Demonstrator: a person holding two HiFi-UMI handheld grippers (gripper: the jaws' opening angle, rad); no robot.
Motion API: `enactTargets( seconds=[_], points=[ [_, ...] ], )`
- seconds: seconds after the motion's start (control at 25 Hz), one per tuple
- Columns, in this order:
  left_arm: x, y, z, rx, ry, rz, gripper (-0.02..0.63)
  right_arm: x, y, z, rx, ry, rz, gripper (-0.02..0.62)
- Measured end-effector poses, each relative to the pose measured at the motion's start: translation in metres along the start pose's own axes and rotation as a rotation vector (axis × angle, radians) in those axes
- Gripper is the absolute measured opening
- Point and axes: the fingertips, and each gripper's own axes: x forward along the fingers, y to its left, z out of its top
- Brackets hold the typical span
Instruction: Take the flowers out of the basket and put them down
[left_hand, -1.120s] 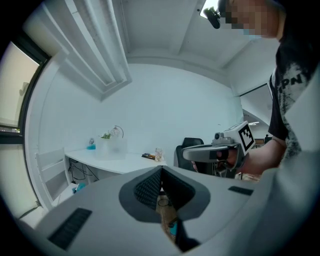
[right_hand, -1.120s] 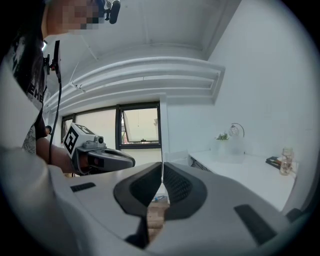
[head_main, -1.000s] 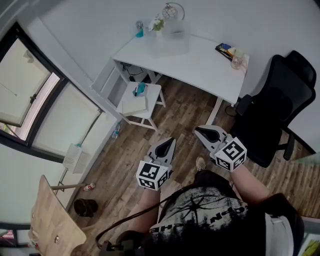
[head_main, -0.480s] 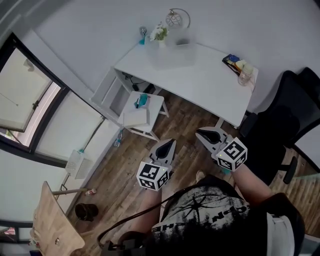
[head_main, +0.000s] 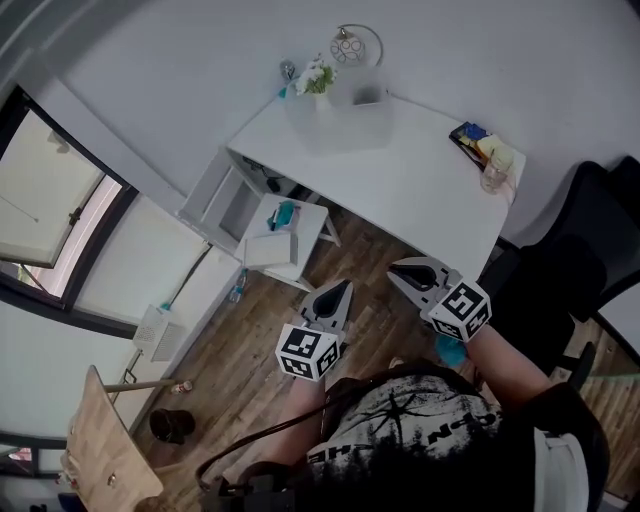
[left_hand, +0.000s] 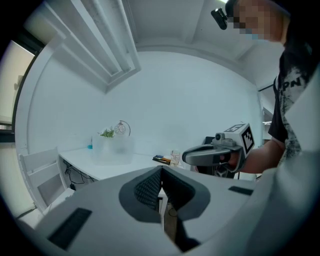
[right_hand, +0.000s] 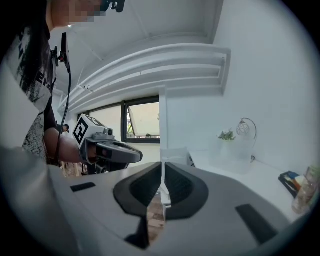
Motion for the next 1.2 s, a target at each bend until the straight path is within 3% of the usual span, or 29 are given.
enactTargets(
  seconds=[0.4,0.6,0.84,1.2],
  points=[
    [0.024,0.006,-0.003,-0.001,0.037,-0.007,0.011,0.002,-0.029,-0.007,0.018,-0.018,-0.047,0.018],
    [0.036,0.022,-0.003,0.0,0.042,-0.021,0.011,0.015,-0.038,-0.018,-0.04,0.025,-0.074,0.018],
    [0.056,0.056,0.002,0.001,0.044,-0.038,0.011,0.047,-0.058,-0.013,-0.027,0.013,-0.087,0.018],
    [0.095,0.14,0.026,0.031,0.044,-0.088,0.011,0.117,-0.108,0.009,-0.066,0.018,-0.154,0.018]
  ],
)
